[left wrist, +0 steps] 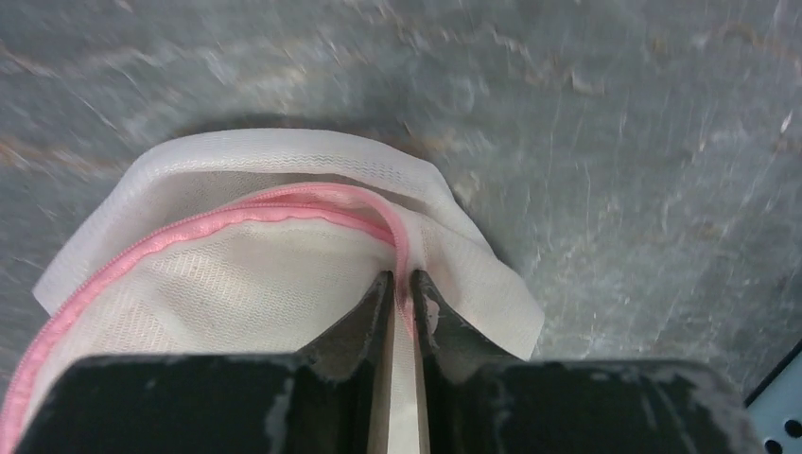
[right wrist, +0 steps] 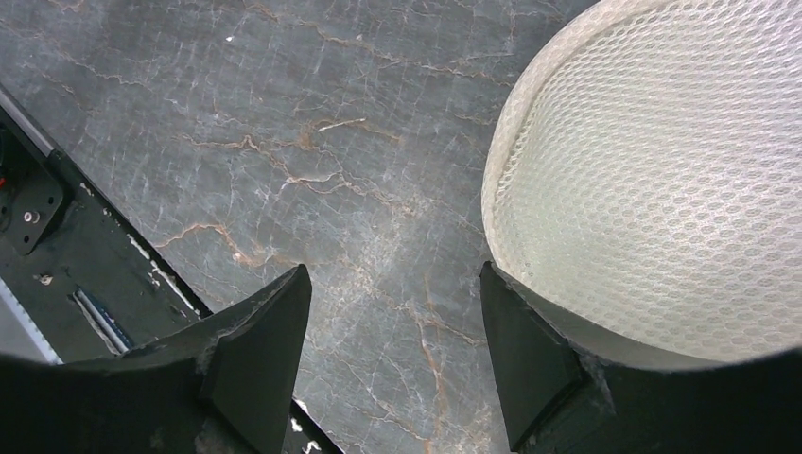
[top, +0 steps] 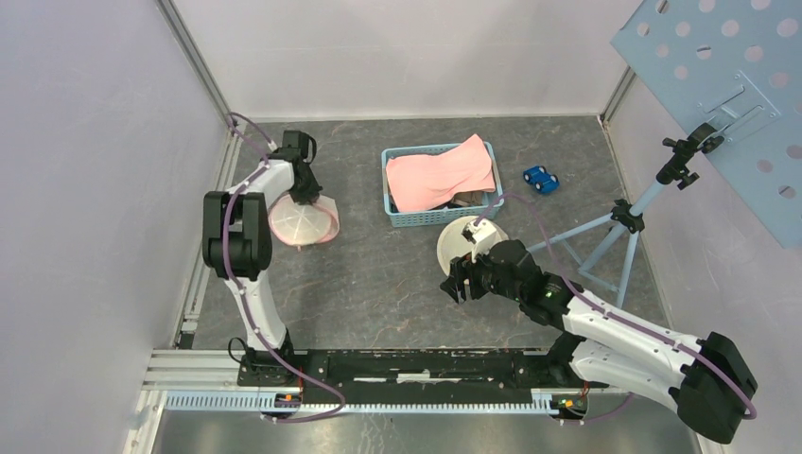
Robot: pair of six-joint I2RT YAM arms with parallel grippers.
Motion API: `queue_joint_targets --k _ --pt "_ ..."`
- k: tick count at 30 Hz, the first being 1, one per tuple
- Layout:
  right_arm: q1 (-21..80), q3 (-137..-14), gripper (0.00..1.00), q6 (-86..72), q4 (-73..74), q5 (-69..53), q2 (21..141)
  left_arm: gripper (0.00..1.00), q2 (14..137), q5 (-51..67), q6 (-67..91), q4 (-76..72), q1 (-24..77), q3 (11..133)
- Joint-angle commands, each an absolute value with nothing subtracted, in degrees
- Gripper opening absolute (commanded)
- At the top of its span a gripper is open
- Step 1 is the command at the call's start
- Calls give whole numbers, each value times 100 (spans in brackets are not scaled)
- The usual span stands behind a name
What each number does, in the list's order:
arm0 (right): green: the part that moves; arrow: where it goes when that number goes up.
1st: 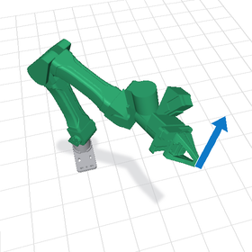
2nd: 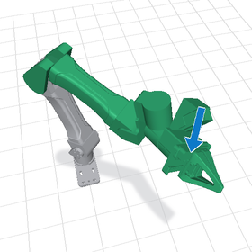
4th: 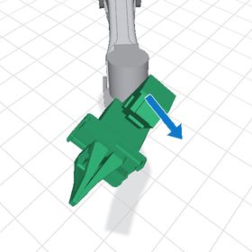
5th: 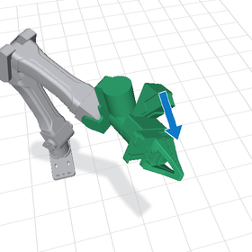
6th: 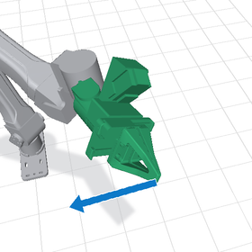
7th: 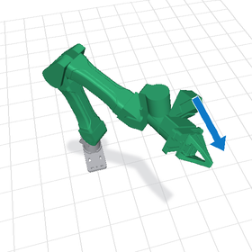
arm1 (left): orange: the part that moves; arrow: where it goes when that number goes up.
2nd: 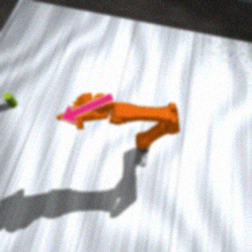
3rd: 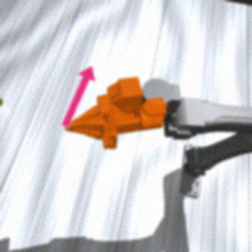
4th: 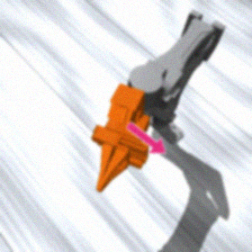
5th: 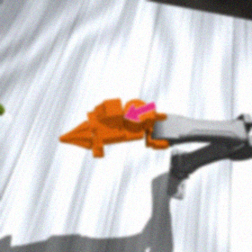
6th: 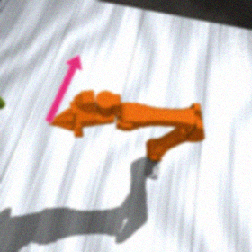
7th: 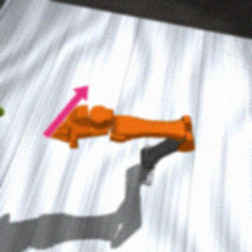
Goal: Unzip the laundry bag and remove the bra
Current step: Move the laundry bag to the center of the board.
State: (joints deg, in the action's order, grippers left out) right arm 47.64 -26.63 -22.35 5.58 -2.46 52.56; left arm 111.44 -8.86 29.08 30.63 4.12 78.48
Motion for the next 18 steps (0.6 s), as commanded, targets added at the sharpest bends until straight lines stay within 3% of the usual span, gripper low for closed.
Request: queue_joint_targets --k 1,4,7,11,18 --pt "4784 -2990 73 -2029 632 94 5152 20 11281 -1005 2267 3380 63 8472" --pt "4783 -3121 74 -1880 809 369 5205 32 11084 -1024 2223 3366 9 8419" --pt "4784 -3302 76 -1721 996 628 5343 65 10710 -790 2273 3229 9 8183" --pt "4749 -3500 83 -1499 1096 947 5417 98 9874 -405 2285 3085 9 7720" --pt "3997 -3873 86 -1195 1327 846 5688 100 8473 150 2173 3077 544 7218"
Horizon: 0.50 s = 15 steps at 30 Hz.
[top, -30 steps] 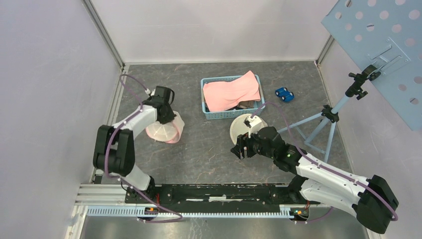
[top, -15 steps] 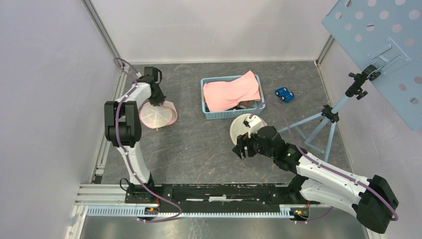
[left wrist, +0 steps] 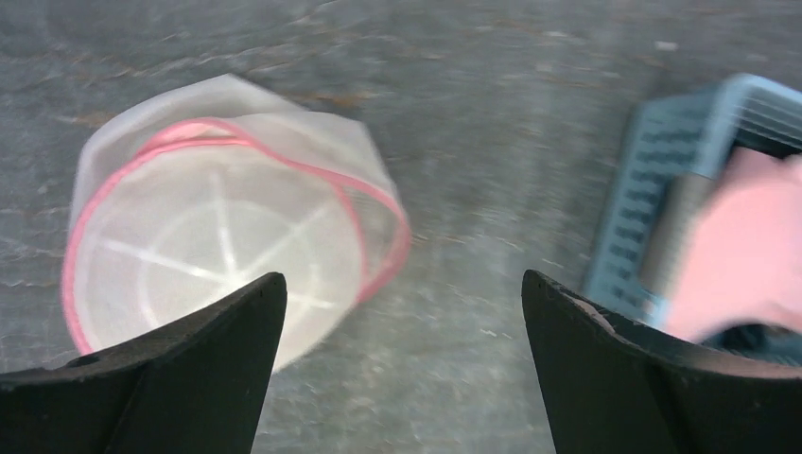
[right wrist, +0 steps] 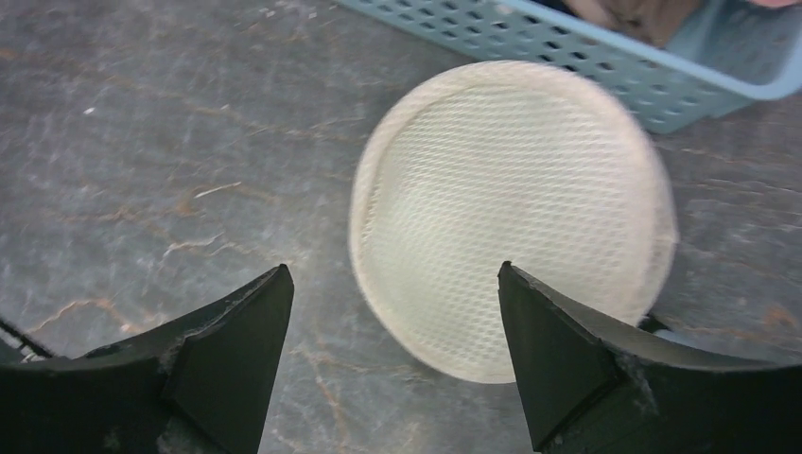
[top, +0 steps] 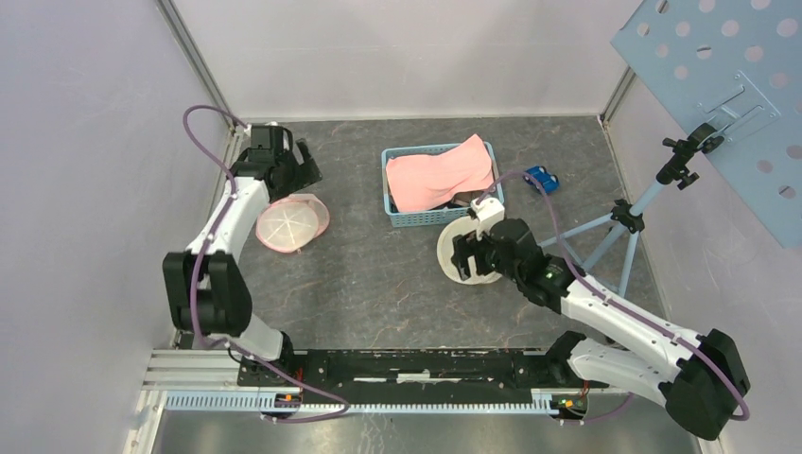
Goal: Unzip the laundry bag and remove the bra
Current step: Move the laundry bag to the center of the board, then pick up the laundry bag at the center of the board.
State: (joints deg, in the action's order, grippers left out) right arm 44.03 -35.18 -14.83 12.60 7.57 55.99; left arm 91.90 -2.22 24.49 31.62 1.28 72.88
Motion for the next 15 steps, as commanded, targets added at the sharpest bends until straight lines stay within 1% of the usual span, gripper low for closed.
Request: queue_joint_targets --k 1,6,11,15 --pt "3832 -3889 86 -1162 1321 763 5685 100 8308 181 2131 3123 668 7187" --pt "3036 -3857 86 -916 1421 396 5754 100 7597 584 2117 3201 1121 6660" --pt "2733 -3587 85 -875 1259 13 5953 100 6680 808 2151 3019 1642 5863" --pt "2412 -3149 83 -920 825 -585 6098 100 6121 840 2122 3178 1821 5614"
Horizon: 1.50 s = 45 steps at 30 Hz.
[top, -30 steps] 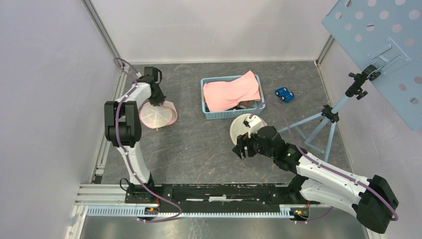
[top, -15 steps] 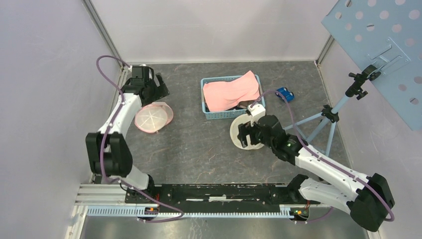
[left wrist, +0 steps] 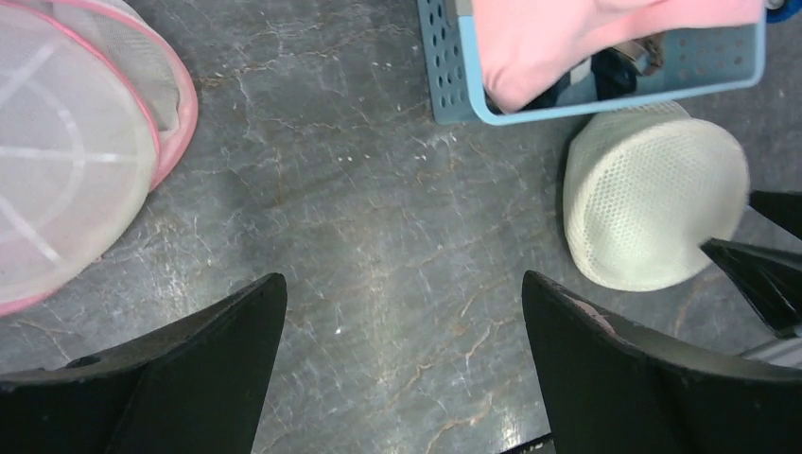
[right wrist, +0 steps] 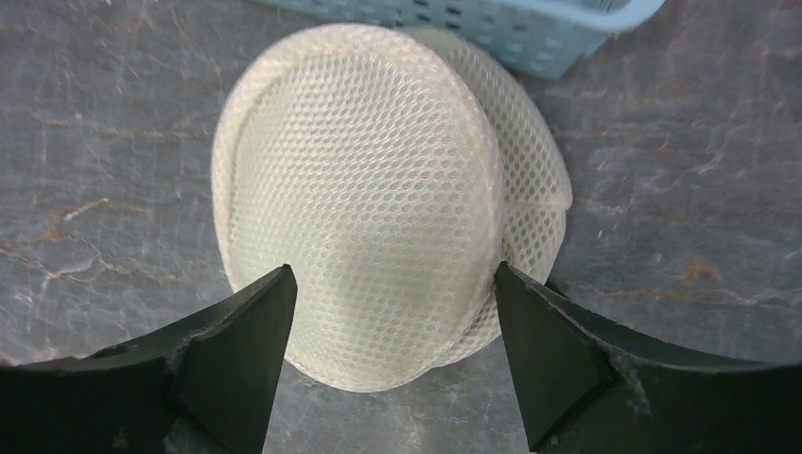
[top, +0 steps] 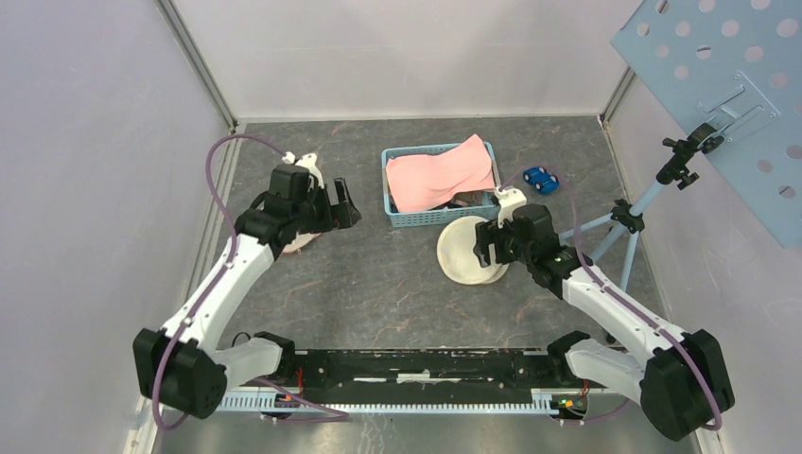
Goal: Unzip the laundry bag and remove the bra
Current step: Pick up the laundry bag at the center of the board.
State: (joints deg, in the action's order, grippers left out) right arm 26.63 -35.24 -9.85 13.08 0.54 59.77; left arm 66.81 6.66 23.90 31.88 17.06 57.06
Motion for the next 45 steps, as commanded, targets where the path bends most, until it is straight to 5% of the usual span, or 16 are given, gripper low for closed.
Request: queue_joint_targets --k 1,5,7,15,28,39,45 --pt "2351 -3039 82 -954 708 -743 6129 100 6059 843 2118 3221 1850 5572" --pt "2301 -2894 70 -1132 410 -1244 6392 100 6033 858 2081 3348 2054 5485" --pt "2302 -2883 51 -1214 272 -1542 6434 100 6080 834 2099 3383 2153 5500" --pt "2372 -3367 0 -958 605 -1484 6047 100 6010 1168 2397 3221 2335 5269" --pt "3771 -4174 0 -1021 798 -1190 6079 100 5943 1447 2870 2619 2677 4791" --pt "5151 -3475 0 -1517 108 -54 6727 93 5927 1574 3556 1629 2887 3956" --pt "5227 -3851 0 -1460 155 -307 6798 100 5974 1385 3483 1610 3347 4102"
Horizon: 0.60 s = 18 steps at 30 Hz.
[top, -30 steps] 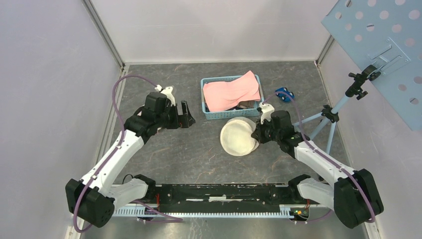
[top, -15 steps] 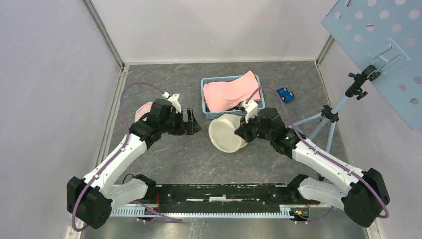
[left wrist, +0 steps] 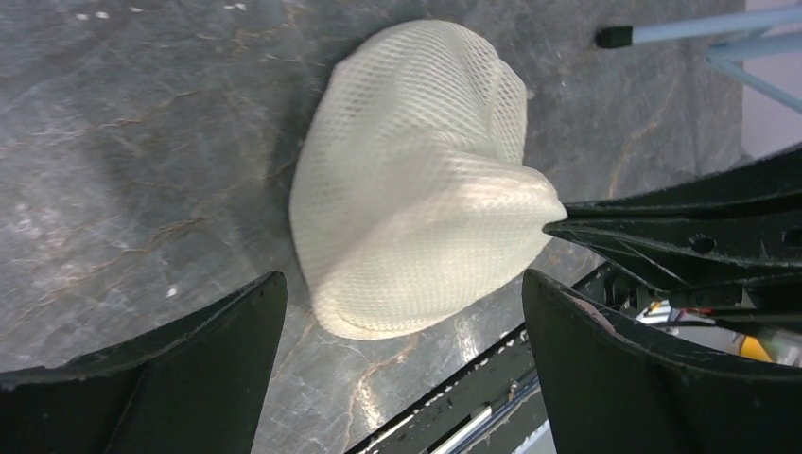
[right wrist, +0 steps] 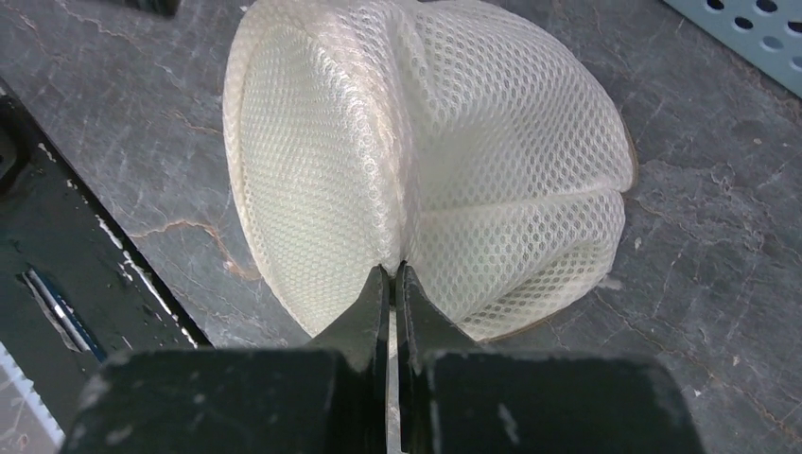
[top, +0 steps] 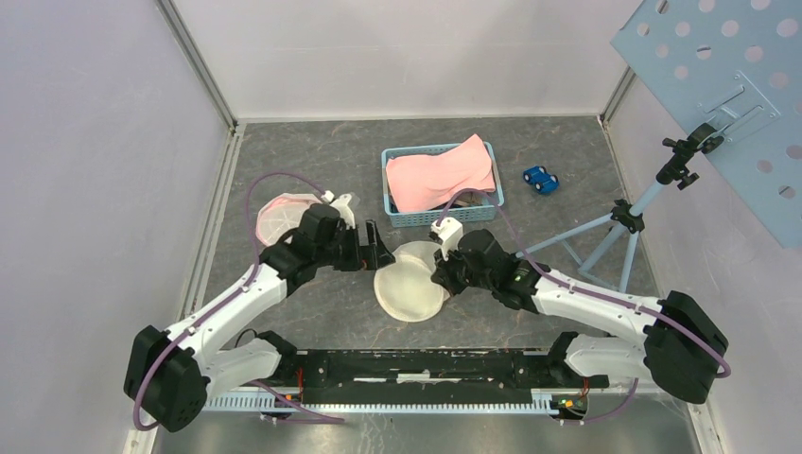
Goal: Unzip the laundry bag and remove the bra
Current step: Pick up the laundry bag at the center of the board.
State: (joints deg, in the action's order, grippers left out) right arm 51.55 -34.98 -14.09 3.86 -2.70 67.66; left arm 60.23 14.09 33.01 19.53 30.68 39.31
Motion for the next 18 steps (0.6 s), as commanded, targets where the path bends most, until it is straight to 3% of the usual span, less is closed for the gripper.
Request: queue_joint_targets --k 1,18 --pt "5246 -3879 0 -1501 134 -348 6823 100 5990 1300 3476 1610 3420 4149" --pt "6006 -4154 0 -1749 -466 -458 7123 100 6585 305 4403 1336 4323 4301"
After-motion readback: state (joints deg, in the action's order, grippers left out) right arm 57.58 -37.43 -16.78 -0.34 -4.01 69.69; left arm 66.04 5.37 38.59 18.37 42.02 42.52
